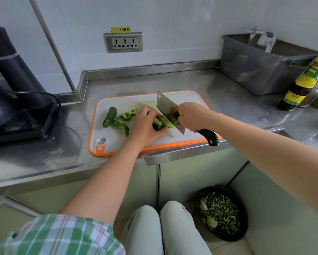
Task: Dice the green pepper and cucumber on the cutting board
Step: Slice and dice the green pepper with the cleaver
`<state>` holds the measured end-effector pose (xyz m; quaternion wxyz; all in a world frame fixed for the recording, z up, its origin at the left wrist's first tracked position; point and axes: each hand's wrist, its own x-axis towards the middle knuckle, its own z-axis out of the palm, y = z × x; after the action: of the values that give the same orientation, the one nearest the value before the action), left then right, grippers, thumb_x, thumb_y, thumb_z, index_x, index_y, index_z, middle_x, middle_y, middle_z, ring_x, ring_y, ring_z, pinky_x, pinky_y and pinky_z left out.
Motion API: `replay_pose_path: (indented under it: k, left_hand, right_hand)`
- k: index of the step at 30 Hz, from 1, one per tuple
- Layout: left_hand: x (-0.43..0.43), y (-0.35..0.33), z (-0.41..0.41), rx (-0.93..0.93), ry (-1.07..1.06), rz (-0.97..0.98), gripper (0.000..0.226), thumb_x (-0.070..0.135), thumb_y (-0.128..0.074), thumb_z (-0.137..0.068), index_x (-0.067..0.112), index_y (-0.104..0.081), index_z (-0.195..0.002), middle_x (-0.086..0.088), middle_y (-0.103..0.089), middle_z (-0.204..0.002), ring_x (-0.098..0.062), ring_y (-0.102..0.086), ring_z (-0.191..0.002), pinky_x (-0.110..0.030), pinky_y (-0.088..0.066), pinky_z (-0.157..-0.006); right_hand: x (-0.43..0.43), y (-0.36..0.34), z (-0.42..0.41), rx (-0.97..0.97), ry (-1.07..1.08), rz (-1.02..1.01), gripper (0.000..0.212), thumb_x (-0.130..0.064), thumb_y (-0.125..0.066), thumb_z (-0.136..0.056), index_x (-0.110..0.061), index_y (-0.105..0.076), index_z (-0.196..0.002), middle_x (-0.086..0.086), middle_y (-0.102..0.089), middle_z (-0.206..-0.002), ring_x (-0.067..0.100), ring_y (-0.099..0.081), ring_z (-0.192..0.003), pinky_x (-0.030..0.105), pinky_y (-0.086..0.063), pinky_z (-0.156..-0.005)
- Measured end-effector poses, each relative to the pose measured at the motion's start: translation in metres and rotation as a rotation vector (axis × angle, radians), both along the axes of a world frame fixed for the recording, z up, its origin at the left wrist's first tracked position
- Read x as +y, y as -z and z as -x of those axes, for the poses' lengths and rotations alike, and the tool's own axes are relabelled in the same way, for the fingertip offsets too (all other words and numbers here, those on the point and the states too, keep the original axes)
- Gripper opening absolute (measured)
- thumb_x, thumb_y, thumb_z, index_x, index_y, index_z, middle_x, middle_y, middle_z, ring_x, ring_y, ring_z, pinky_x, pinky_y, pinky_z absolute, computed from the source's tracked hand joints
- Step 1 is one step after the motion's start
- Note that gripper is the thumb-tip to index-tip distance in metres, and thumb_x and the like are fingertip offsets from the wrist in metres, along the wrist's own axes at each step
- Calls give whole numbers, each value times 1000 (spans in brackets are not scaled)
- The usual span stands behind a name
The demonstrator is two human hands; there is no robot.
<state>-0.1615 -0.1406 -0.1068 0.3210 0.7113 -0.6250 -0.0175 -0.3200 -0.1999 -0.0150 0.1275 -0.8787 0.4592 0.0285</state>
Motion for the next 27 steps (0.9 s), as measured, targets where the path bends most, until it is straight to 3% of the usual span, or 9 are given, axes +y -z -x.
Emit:
replay_pose_path:
  k: [11,14,19,24,27]
  left_hand:
    - [-1,1,1,-10,4,-16,45,39,-76,-73,13,-62,-107,-4,-48,-104,-26,-43,-104,-24,-32,-80]
    - [-1,1,0,-11,-5,-9,45,38,-77,-72,12,-62,-106,-5,-49,-104,-26,-44,-103,-22,-30,-79]
    - [-1,2,1,0,-3,10,45,37,-78,-71,12,-63,-105,-5,-49,-102,-26,-45,-103,-23,-32,-82]
    - [0,1,1,5,1,17,43,36,-79,-70,12,-62,-101,-6,-49,-103,-27,-45,-102,-25,-34,-82]
    - [0,1,1,6,-1,8,42,37,-77,-71,14,-62,-102,-4,-49,-103,-25,-44,-103,-25,-35,-84]
  right_hand:
    - [-5,5,-3,-21,24,-90,17,1,-40,-83,-4,-45,-68,12,-54,-50,22,-49,-37,20,-37,-39]
    - [-5,15,-7,-83,41,-84,10,1,-40,-84,-3,-45,-77,13,-53,-56,22,-49,-39,18,-35,-35]
    - [-7,24,-15,-116,68,39,11,-7,-42,-88,-8,-46,-99,7,-48,-78,24,-49,-57,25,-30,-44]
    - [-15,23,-7,-233,132,19,2,-6,-41,-89,-5,-40,-88,10,-48,-74,24,-50,-49,25,-35,-43]
    - [-19,12,-2,-239,93,1,16,-7,-42,-90,-9,-39,-75,10,-53,-63,23,-52,-41,24,-38,-41]
